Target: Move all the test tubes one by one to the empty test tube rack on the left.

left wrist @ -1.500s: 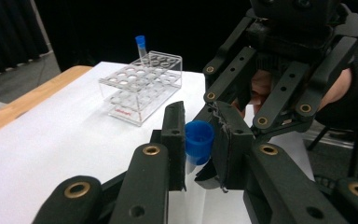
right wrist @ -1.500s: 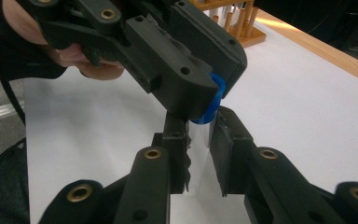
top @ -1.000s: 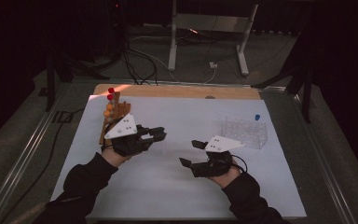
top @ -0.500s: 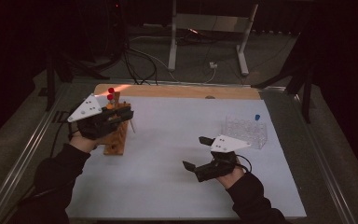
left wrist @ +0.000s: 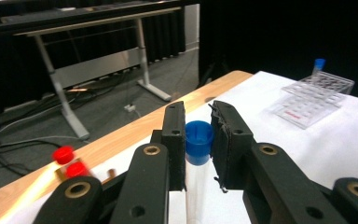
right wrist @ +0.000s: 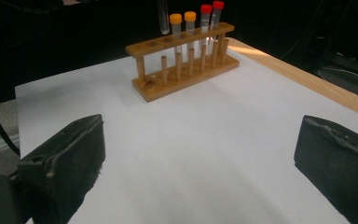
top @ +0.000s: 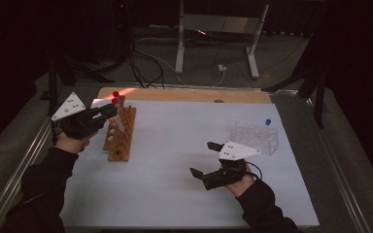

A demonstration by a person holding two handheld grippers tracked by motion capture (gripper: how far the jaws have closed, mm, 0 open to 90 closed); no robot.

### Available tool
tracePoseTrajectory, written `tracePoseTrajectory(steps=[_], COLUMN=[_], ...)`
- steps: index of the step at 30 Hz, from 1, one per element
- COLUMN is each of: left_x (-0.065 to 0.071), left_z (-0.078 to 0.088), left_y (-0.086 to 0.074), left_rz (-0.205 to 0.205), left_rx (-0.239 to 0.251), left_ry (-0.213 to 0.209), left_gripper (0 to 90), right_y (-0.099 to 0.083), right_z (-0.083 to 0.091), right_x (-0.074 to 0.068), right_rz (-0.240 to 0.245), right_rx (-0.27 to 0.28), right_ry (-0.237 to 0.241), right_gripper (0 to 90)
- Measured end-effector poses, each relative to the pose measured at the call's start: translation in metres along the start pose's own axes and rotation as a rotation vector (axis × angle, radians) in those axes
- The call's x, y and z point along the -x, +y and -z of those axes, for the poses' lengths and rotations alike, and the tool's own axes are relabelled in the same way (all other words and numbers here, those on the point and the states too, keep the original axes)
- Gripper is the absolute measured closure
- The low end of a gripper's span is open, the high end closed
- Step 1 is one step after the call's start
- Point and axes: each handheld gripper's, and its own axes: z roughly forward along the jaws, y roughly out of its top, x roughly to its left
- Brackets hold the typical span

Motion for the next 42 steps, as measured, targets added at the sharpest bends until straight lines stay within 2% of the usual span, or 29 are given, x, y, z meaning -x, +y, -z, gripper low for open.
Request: tracePoseTrajectory(steps=[8, 18, 30, 42], left_x=[-0.016, -0.027, -0.03, -0.028], left_z=[0.001, -0.006, -0.017, -0.025], left_y=[-0.011, -0.028, -0.056, -0.078], left_rz=[0.028, 0.049, 0.098, 0.12], left_rx=[-0.018, -0.053, -0.086, -0.107], left_ry=[0.052, 0.1, 0.101, 0.1], left_gripper=[77.4, 77.4, 77.4, 77.4], right_y=[-0.001, -0.001, -0.001, -0.001], right_z=[-0.002, 0.001, 0.002, 0.003], right_x=[-0.001, -0.001, 0.0, 0.0], right_rz=[0.004, 0.002, -0.006, -0.007], right_rx=[-0.012, -0.007, -0.005, -0.006], right_ry=[0.011, 0.011, 0.017, 0.018], right_gripper=[2.1, 2.1, 2.2, 2.4])
